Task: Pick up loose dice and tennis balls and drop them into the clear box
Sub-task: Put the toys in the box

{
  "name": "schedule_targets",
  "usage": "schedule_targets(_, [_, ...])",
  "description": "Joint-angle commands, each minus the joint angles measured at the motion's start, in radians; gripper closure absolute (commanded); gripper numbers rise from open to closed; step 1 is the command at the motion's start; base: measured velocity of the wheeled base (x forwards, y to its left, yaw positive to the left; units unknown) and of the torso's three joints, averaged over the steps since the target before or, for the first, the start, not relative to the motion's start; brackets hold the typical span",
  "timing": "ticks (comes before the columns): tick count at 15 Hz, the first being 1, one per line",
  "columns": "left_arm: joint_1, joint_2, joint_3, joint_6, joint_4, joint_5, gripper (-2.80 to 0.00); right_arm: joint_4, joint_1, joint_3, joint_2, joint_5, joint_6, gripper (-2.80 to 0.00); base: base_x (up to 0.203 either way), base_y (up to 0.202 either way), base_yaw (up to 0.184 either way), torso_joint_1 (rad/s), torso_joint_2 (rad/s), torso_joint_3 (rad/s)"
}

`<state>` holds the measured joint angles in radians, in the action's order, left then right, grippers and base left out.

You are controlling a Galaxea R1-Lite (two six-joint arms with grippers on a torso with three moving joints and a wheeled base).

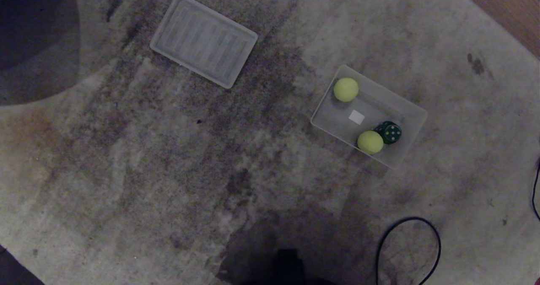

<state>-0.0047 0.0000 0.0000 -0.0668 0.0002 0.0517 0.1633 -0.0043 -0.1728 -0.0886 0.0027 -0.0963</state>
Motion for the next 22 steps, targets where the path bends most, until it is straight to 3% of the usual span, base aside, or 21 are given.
schedule_targets(1, [0.000,0.002,0.002,-0.001,0.000,0.000,0.00,0.014,0.000,-0.096,-0.212,0.002,-0.058,0.00,0.000,0.000,0.000,0.000,0.00,0.000])
schedule_targets(3, [0.000,0.002,0.002,-0.001,0.000,0.000,0.00,-0.011,0.001,-0.152,-0.397,0.004,-0.113,0.00,0.000,0.000,0.000,0.000,0.00,0.000])
schedule_targets(6, [0.000,0.002,0.002,-0.001,0.000,0.000,0.00,-0.181,0.010,-0.187,-0.705,0.006,-0.179,0.00,0.000,0.000,0.000,0.000,0.00,0.000])
schedule_targets(10, [0.000,0.002,0.002,-0.001,0.000,0.000,0.00,-0.577,0.045,-0.265,-1.149,0.022,-0.273,0.00,0.000,0.000,0.000,0.000,0.00,0.000])
schedule_targets(14, [0.000,0.000,0.002,-0.001,0.000,0.000,0.00,-0.945,0.124,-0.464,-1.512,0.040,-0.351,0.00,0.000,0.000,0.000,0.000,0.00,0.000])
schedule_targets(17, [0.000,0.000,0.002,-0.001,0.000,0.000,0.00,-1.202,0.165,-0.550,-1.705,0.052,-0.393,0.00,0.000,0.000,0.000,0.000,0.00,0.000])
schedule_targets(22, [0.000,0.002,0.002,-0.001,0.000,0.000,0.00,-1.426,0.180,-0.604,-1.898,0.076,-0.447,0.00,0.000,0.000,0.000,0.000,0.00,0.000])
